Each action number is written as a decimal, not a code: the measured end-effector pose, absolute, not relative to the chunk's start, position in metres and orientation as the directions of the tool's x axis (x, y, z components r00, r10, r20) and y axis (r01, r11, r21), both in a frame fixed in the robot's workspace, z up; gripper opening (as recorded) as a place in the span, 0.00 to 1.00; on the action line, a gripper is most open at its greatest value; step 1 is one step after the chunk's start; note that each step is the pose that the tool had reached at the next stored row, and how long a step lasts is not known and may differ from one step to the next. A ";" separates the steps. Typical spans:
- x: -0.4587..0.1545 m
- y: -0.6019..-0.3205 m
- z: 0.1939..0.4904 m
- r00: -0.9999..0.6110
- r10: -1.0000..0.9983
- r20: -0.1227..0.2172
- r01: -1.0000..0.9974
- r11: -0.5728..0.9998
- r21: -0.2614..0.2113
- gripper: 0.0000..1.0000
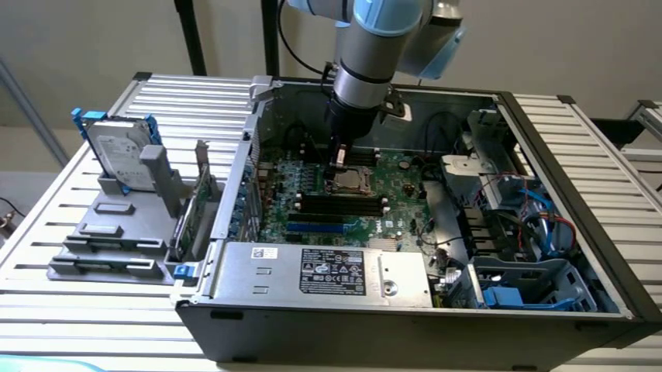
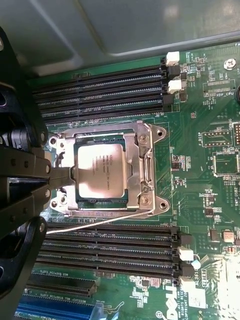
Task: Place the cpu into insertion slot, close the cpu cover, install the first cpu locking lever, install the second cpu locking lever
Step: 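Close the cpu cover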
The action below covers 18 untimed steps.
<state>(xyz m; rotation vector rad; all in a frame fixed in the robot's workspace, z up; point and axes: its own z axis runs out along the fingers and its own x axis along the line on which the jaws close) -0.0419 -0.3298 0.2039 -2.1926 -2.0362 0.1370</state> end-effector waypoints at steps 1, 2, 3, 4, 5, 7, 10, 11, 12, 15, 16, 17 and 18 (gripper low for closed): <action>-0.042 -0.330 0.203 0.077 0.996 0.033 0.983 -0.071 -0.169 0.11; -0.042 -0.330 0.203 0.078 0.996 0.034 0.983 -0.071 -0.169 0.11; -0.042 -0.330 0.203 0.078 0.996 0.035 0.983 -0.071 -0.169 0.11; -0.042 -0.330 0.204 0.078 0.996 0.036 0.983 -0.071 -0.170 0.11; -0.042 -0.330 0.206 0.079 0.996 0.036 0.983 -0.071 -0.172 0.11; -0.042 -0.331 0.211 0.079 0.996 0.037 0.982 -0.072 -0.175 0.11; -0.043 -0.336 0.217 0.080 0.996 0.037 0.981 -0.072 -0.178 0.11; -0.045 -0.338 0.218 0.080 0.996 0.037 0.981 -0.072 -0.178 0.11; -0.047 -0.339 0.219 0.080 0.996 0.037 0.981 -0.072 -0.179 0.11; -0.055 -0.340 0.221 0.080 0.996 0.039 0.981 -0.072 -0.179 0.11; -0.059 -0.340 0.222 0.080 0.996 0.040 0.981 -0.072 -0.179 0.11; -0.062 -0.340 0.223 0.080 0.996 0.040 0.981 -0.072 -0.179 0.11; -0.064 -0.340 0.224 0.080 0.996 0.040 0.981 -0.072 -0.179 0.11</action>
